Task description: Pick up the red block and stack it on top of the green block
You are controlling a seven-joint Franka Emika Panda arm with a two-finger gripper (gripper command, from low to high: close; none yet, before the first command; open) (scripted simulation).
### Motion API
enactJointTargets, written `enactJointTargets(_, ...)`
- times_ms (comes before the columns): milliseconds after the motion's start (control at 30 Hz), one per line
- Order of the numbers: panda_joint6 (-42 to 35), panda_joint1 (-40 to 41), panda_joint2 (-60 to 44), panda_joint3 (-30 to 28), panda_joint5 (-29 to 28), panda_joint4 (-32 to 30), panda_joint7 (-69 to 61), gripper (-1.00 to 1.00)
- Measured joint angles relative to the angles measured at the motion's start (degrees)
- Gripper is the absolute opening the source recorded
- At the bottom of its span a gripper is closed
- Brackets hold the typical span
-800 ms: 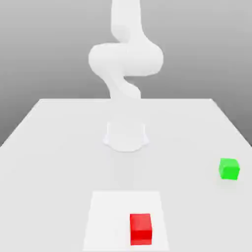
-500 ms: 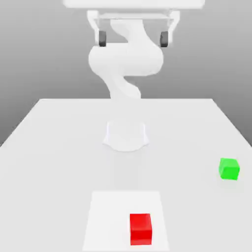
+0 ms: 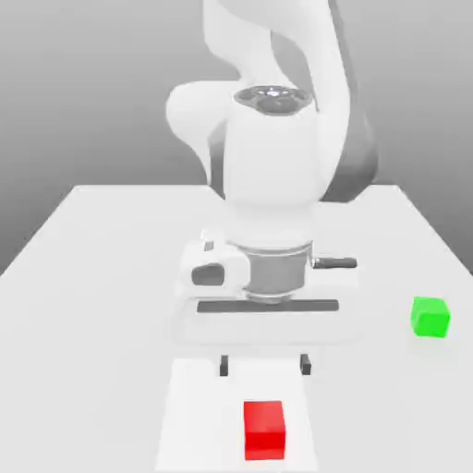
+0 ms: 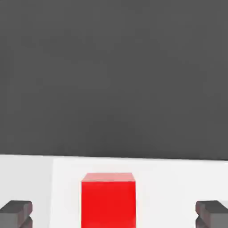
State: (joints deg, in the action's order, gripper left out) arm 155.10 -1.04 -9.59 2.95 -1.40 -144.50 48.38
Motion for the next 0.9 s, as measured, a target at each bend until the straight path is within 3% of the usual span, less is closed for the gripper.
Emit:
enactJointTargets(133,6.5,-0.5,-8.3,-0.6,-0.8,0.8,0.6,0.0)
enactJointTargets(167,8.1,-0.6,-10.2,-0.8,-1.0,1.1,0.8,-1.0)
enactJointTargets(400,8.4,-0.6,-10.6,-0.8,-1.2,1.2,0.9,-1.0)
enactJointTargets(567,1.2,-0.3,-1.9,0.0,-0.1,-0.2,0.0,-1.0)
enactJointTargets(900,-1.1,-7.3,3.6,8.4,-2.6,-3.8,-7.7,-1.0)
